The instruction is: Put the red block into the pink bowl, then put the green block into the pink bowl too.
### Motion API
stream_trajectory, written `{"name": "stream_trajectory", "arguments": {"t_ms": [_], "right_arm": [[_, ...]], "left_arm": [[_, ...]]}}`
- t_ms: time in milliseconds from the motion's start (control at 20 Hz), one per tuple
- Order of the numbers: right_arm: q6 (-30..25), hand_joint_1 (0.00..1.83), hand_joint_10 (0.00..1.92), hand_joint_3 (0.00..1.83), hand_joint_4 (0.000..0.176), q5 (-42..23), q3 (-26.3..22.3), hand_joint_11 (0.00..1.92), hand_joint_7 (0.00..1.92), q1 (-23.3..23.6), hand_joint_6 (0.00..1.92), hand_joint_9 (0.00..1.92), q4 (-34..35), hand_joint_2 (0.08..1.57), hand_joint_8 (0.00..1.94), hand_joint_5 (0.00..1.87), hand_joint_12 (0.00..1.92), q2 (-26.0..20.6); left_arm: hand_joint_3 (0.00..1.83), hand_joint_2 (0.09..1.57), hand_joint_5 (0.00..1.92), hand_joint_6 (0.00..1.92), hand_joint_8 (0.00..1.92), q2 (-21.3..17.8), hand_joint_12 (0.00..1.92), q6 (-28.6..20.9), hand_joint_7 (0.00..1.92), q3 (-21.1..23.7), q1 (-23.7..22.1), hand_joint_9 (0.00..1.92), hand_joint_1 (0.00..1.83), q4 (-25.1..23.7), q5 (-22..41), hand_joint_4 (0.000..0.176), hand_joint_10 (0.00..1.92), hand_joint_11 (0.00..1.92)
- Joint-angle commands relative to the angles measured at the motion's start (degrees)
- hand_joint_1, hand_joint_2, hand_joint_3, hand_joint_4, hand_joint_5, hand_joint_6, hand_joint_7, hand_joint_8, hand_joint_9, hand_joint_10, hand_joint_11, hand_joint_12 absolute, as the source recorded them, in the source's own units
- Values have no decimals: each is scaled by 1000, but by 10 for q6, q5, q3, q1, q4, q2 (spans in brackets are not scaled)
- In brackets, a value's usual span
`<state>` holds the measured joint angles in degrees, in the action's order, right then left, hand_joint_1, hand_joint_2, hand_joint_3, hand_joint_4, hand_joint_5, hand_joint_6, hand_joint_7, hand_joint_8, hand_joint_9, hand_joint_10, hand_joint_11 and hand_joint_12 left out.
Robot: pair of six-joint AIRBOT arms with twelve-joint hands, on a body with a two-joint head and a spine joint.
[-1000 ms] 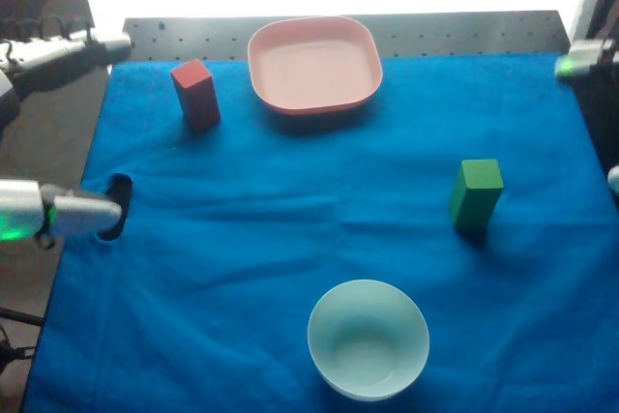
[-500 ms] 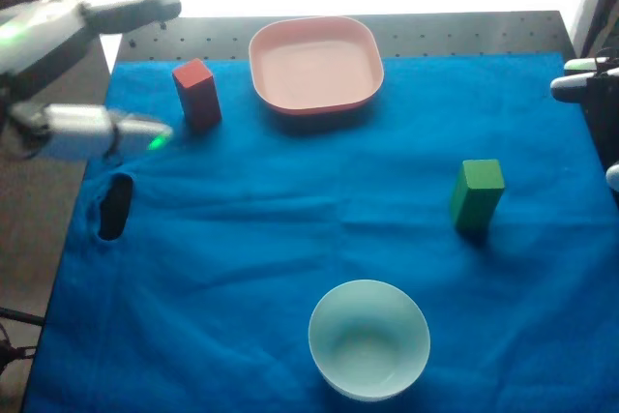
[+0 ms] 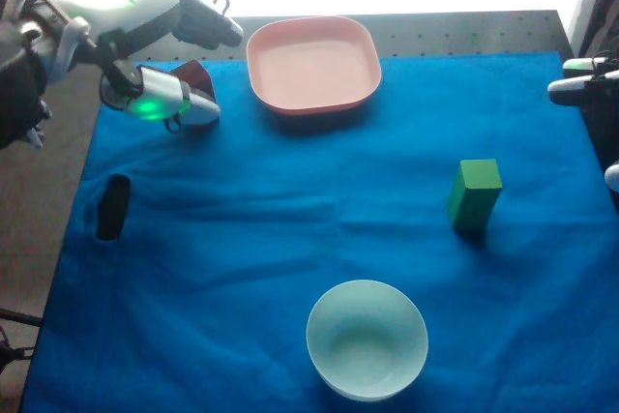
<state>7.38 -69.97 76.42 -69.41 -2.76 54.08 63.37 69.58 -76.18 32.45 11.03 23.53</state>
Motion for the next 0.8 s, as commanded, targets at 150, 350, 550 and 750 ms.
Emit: {"name": "stream_trajectory", "arguments": {"t_ms": [150,350,550,750], "right_arm": [[-5,711,0,0,110,-65,2,293,401,6,1,458,22,1150,1,602,589,1],[-5,712,0,1,100,-65,2,316,411,6,1,460,22,1152,1,602,507,2],[-5,699,3,3,93,-65,2,316,412,6,2,458,21,1160,1,608,500,3],[-5,713,11,3,99,-65,2,338,427,6,4,484,20,1165,4,615,505,3]], "left_arm": [[4,1063,846,8,20,4,1343,44,949,-5,-16,897,987,22,39,0,84,358],[0,1146,865,970,1148,5,1369,65,966,-10,-19,986,1220,31,26,0,204,484],[6,1136,994,758,1320,6,1601,104,894,-10,-28,757,1235,42,10,0,1005,566],[1,1122,1044,661,1294,8,1503,104,917,-9,-29,757,1250,46,17,0,1057,615]]}}
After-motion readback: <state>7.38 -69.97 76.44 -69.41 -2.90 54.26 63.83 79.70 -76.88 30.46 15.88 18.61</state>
